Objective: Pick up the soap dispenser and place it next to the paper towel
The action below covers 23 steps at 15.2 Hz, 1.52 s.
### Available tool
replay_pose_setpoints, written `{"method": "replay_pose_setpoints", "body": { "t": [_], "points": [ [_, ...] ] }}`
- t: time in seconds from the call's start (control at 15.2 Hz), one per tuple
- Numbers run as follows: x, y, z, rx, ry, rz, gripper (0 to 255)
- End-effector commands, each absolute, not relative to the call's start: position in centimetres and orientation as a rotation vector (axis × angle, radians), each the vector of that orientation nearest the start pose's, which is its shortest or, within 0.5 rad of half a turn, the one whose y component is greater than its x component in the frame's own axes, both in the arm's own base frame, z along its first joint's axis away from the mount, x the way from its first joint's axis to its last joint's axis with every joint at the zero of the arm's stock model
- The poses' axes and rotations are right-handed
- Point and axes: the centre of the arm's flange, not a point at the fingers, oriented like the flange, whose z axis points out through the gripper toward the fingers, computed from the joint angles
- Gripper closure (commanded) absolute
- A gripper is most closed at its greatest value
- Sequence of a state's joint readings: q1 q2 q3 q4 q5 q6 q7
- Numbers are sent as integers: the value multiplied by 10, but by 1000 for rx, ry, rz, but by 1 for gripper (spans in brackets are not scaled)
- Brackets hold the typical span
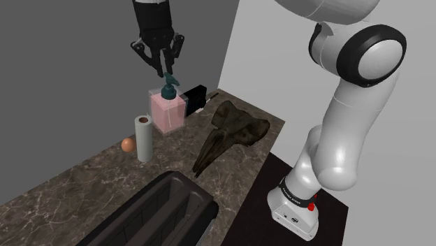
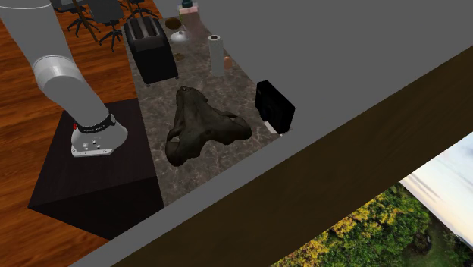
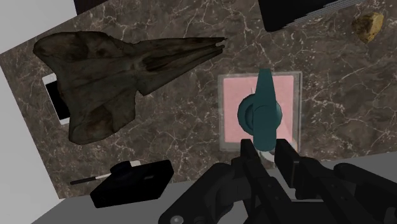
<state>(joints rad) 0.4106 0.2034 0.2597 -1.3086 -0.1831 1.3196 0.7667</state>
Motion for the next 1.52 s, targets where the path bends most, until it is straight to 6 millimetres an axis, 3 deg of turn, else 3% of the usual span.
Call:
{"method": "replay_pose_setpoints", "body": {
  "t": [0.0,1.45],
  "points": [
    [481,352,615,-3353,214,93,255],
    [481,352,499,-3353,214,93,255]
  ]
}}
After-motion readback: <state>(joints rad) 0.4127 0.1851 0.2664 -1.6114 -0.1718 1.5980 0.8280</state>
